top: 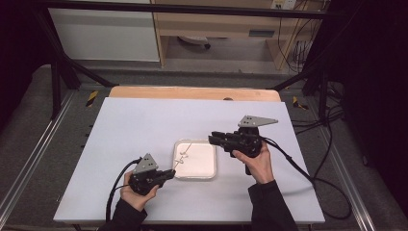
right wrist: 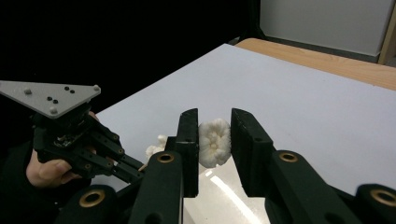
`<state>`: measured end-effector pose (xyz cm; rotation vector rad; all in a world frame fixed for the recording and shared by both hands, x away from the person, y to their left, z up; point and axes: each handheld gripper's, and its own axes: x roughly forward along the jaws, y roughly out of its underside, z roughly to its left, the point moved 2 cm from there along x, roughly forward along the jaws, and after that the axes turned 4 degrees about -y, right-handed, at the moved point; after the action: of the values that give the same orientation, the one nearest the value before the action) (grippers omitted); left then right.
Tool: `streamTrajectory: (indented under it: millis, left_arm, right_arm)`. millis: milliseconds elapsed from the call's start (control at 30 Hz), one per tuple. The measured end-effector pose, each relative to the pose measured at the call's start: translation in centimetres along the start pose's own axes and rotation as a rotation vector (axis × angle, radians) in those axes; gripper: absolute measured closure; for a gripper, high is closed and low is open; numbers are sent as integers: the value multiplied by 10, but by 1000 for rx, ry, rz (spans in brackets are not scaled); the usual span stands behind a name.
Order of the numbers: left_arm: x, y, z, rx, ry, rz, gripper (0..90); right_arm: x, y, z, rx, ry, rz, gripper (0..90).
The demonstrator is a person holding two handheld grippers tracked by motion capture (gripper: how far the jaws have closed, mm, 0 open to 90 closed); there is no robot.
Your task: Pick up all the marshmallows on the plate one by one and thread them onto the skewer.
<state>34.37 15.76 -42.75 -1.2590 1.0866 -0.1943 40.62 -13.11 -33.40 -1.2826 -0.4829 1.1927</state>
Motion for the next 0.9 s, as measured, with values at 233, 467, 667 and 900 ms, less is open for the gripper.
streamTrajectory:
  millis: [233,467,667,900]
  left_arm:
    - [-1,-1,-1,5,4,-7,880]
    - [-1,-2,-2,9,7,-12,880]
    - [-1,-2,-5,19,10,-12,880]
    - [-1,-3,-7,29,10,-14,880]
  right_arm:
    - [6,-7,1,5,-21,-10,739]
    - [15,-9,0,33,-69,-18,739]
    - [26,-6,1,59,-118,-9,739]
    - [36,-1,-1,86,-143,13,739]
